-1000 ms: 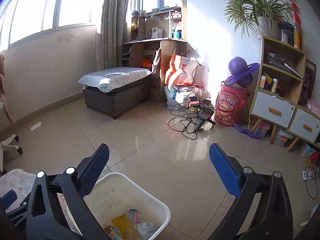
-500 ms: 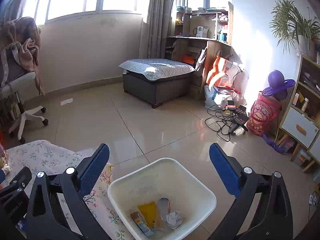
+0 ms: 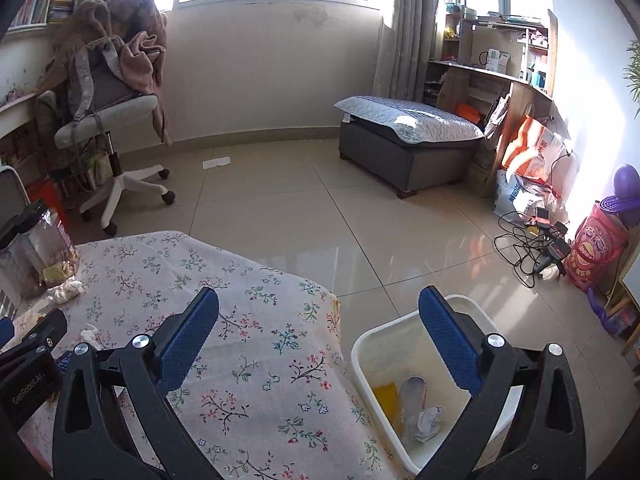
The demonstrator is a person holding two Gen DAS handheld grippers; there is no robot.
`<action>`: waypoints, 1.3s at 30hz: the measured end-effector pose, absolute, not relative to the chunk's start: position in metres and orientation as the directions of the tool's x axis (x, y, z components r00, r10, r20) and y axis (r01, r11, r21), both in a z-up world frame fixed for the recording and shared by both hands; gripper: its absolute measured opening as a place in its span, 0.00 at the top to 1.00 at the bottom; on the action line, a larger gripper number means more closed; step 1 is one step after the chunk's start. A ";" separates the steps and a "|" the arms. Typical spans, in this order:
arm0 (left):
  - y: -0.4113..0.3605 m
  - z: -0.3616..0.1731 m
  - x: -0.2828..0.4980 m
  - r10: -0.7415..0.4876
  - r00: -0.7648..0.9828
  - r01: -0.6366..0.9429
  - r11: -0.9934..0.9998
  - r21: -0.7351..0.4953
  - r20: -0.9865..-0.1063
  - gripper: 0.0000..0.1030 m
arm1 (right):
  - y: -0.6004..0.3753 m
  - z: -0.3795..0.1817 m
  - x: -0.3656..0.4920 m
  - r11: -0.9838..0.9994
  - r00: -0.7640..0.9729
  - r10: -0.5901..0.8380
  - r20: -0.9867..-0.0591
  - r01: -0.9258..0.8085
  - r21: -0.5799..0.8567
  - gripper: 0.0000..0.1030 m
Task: Collect trash
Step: 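Move both tools back over the table, then lower the left gripper onto the red noodle cup and grasp it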
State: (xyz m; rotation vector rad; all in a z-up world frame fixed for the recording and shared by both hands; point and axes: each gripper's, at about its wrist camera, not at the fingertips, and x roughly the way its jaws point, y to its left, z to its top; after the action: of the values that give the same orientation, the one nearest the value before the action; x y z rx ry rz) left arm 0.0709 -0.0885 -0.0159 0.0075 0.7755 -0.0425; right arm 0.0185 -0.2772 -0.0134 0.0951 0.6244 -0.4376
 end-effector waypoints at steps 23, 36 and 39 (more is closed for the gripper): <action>0.130 -0.091 0.153 0.267 0.157 0.249 0.921 0.300 -0.951 0.13 | -0.220 -0.048 0.047 0.973 0.715 -0.227 -0.661 0.192 -0.126 0.07; 0.131 -0.159 0.138 0.415 0.041 0.402 0.826 0.395 -0.909 0.06 | -0.224 -0.049 0.048 0.976 0.701 -0.213 -0.681 0.190 -0.110 0.07; 0.129 -0.161 0.129 0.433 0.087 0.417 0.802 0.428 -0.897 0.06 | -0.226 -0.047 0.046 0.976 0.704 -0.209 -0.679 0.193 -0.101 0.07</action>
State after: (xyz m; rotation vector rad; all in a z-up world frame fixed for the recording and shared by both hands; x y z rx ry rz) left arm 0.1293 0.1292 -0.1615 0.7104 1.5246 0.0133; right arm 0.0456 -0.2258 -0.0468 -0.0227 0.7574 -0.2239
